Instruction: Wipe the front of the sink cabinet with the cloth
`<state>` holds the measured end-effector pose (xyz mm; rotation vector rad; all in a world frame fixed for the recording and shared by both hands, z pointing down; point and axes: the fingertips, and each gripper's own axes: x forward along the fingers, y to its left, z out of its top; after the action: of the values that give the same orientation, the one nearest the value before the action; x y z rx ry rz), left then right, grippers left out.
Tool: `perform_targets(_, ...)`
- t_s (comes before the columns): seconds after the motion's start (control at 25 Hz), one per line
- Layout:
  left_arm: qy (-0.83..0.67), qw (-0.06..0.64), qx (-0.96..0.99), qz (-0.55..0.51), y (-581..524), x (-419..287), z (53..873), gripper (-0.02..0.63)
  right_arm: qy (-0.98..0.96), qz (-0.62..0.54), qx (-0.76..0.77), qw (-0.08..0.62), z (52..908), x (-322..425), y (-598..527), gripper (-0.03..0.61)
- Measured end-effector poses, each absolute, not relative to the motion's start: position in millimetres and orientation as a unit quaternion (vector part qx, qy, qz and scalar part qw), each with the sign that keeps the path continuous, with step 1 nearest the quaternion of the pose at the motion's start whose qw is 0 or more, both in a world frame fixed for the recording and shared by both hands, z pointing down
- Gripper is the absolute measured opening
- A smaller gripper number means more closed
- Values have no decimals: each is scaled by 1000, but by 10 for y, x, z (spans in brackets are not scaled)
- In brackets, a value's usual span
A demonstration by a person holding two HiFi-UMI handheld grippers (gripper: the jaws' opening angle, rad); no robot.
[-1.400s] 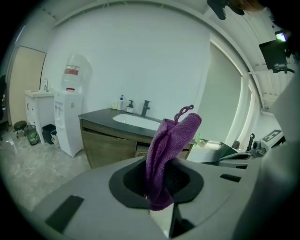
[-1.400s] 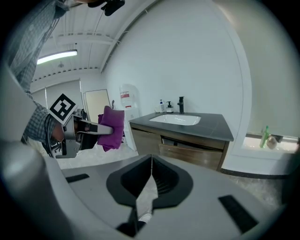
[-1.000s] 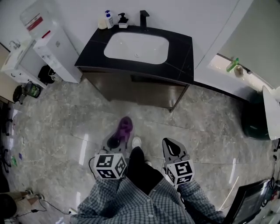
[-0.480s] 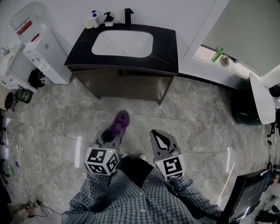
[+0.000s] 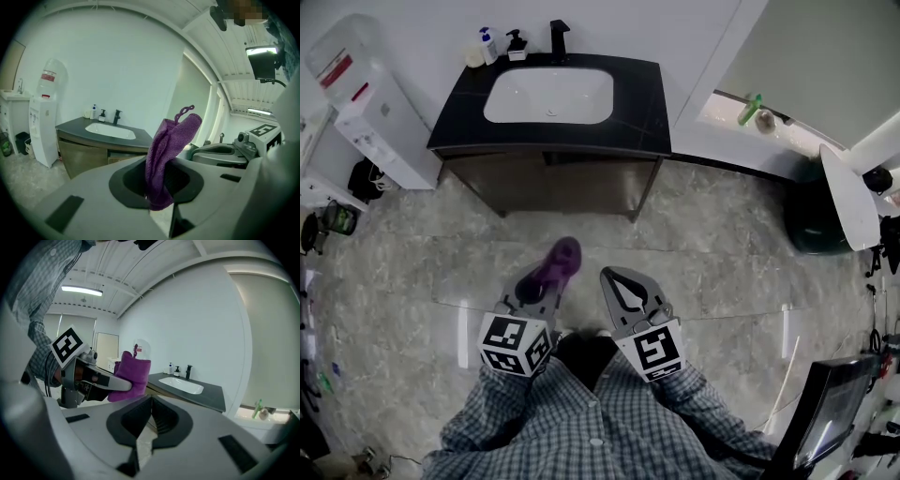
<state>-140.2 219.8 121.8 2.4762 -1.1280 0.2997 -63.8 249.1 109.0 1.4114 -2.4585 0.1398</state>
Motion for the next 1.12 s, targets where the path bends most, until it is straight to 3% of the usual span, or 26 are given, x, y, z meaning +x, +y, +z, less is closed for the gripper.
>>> perform_targets(1.12, -389, 210, 891, 104, 2529, -1467, 1227, 69, -855, 72, 490, 151, 1176, -711, 2691, 18)
